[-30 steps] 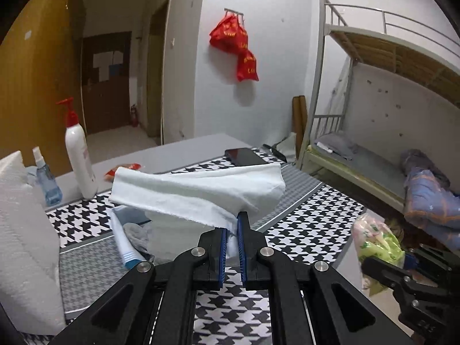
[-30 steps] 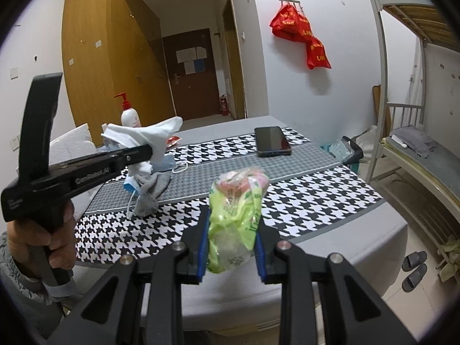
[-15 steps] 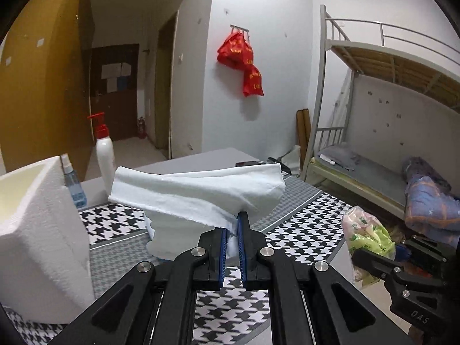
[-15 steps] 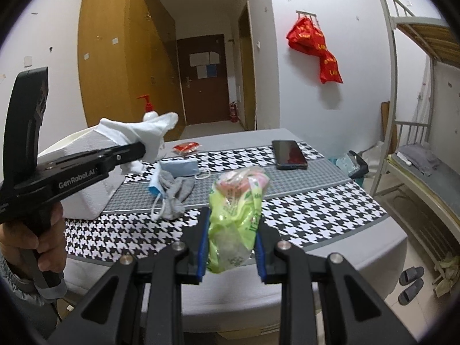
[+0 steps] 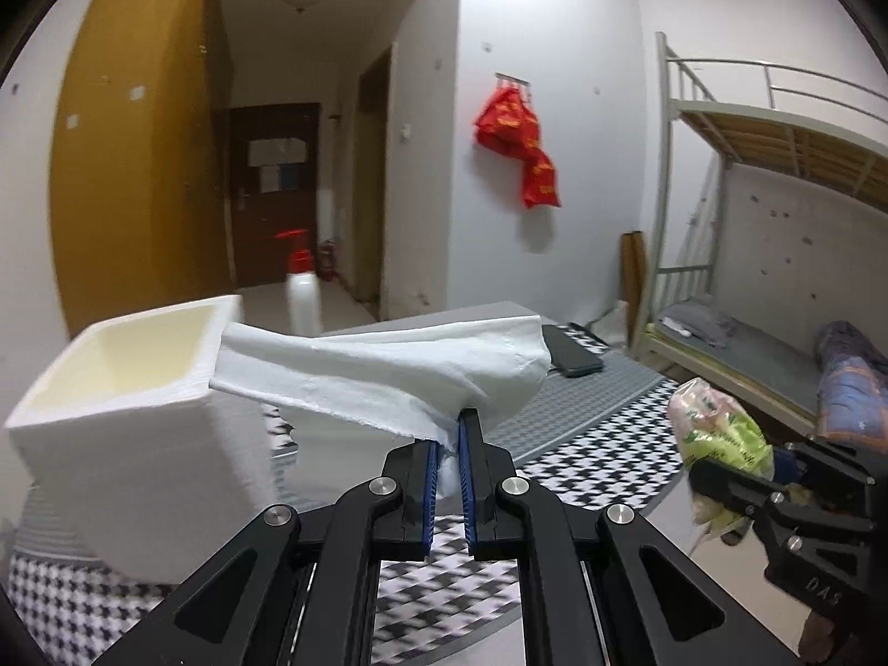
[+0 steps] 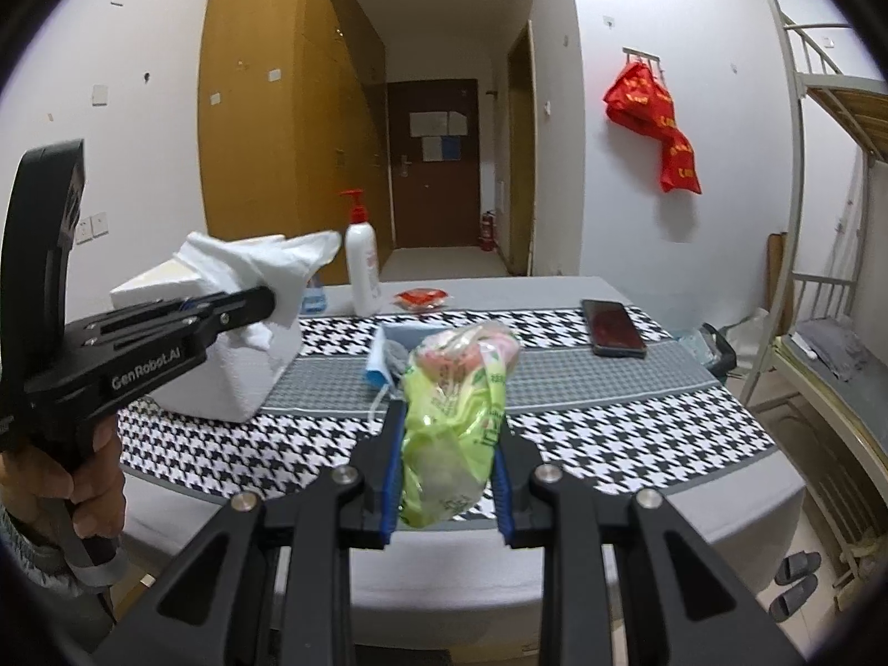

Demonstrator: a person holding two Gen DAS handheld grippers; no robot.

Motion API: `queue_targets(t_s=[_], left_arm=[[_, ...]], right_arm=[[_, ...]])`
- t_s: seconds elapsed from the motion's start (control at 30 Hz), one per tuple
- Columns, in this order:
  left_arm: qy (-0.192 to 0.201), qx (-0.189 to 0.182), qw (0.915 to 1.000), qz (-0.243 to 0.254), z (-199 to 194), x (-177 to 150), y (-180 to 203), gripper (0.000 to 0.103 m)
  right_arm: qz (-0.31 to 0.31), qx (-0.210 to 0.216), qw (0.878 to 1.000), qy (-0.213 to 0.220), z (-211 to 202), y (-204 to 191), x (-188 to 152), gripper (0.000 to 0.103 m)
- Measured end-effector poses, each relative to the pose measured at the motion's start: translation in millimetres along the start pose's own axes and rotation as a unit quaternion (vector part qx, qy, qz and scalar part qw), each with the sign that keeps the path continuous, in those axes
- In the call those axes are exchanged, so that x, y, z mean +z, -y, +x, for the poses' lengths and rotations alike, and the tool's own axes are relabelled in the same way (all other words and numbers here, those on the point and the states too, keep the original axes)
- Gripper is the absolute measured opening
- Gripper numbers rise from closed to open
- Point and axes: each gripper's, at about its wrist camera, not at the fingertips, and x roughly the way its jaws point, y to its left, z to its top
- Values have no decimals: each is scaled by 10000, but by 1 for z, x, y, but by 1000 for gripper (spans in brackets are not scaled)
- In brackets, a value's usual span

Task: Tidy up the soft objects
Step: 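Carry the white cloth with the left gripper while the right carries the green packet to the box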

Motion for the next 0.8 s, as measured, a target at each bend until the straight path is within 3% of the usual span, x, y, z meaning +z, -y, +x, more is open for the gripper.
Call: queue_targets(t_s=[0.8], left_arm=[[207, 1324, 9904, -332, -66, -27, -64, 8]], right_arm=[[-566, 974, 9936, 18, 22, -66, 12, 31]])
